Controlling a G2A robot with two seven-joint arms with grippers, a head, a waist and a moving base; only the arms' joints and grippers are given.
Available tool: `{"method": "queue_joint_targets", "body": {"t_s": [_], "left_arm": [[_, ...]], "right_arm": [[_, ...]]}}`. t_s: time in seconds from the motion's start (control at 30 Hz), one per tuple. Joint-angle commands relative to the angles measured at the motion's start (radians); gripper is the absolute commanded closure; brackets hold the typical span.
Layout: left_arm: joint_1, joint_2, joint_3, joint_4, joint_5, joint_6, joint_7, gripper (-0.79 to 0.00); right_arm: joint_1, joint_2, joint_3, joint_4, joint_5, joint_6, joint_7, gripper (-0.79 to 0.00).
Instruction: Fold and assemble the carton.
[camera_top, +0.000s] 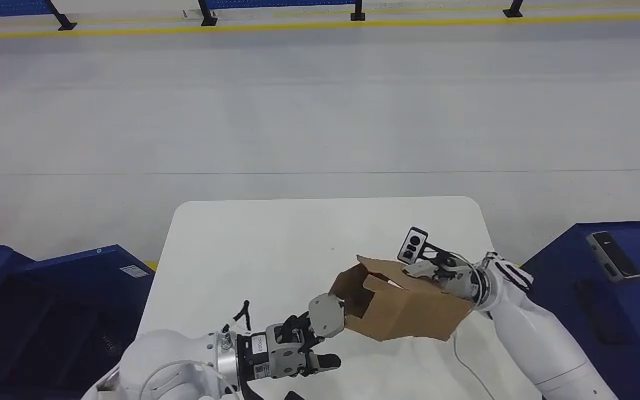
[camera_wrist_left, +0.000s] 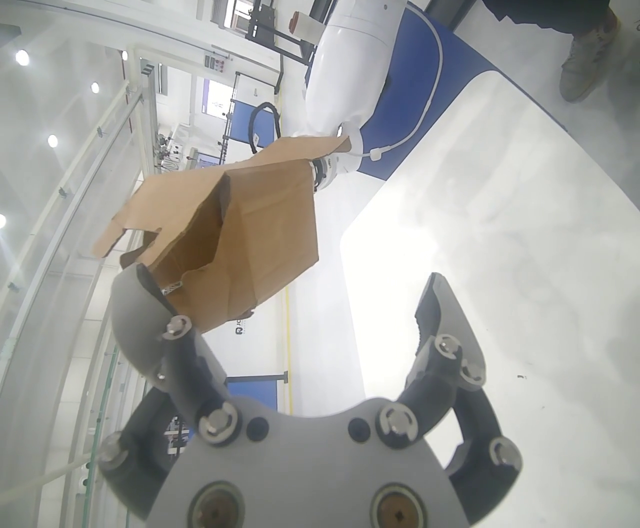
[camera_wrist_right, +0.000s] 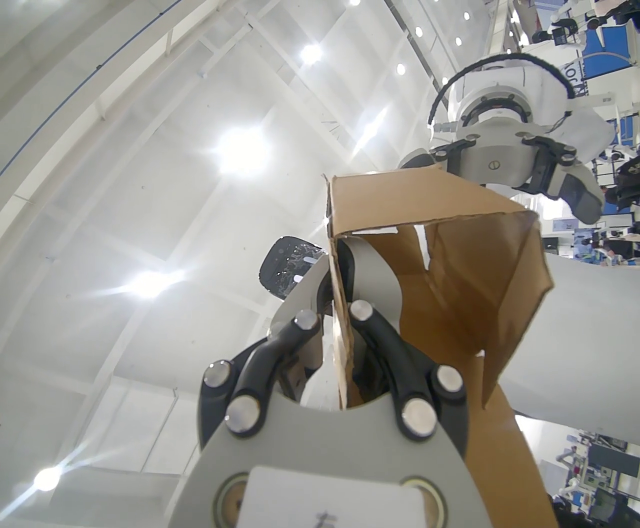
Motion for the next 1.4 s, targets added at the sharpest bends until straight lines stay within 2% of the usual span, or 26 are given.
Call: {"method": "queue_joint_targets", "body": {"t_s": [0.0,0.27,0.63,1.03,1.37], "left_arm": [[0.002,0.001,0.004,0.000,0.001,-0.002,-0.006,-0.785],[-0.009,0.001,0.020,0.000,-0.006,-0.011,-0.026,-0.785],[-0.013,0.005,0.000,0.000,-0.049,-0.011,-0.023,-0.785],[-0.036,0.005,0.015,0.000,-0.039,-0.011,-0.048,-0.785],[-0.057,0.005,0.033,0.000,-0.077,-0.065,-0.066,-0.785]], "right_arm": [[0.000,0.001,0.003,0.001,0.002,0.000,0.000,0.000],[-0.001,0.007,-0.018,-0.014,0.039,0.006,-0.006,0.000],[0.017,0.022,-0.039,0.002,0.073,0.009,-0.009,0.000],[0.030,0.052,-0.076,-0.012,0.082,0.007,-0.006,0.000],[0.047,0.081,-0.107,-0.018,0.119,0.000,0.000,0.000]]}}
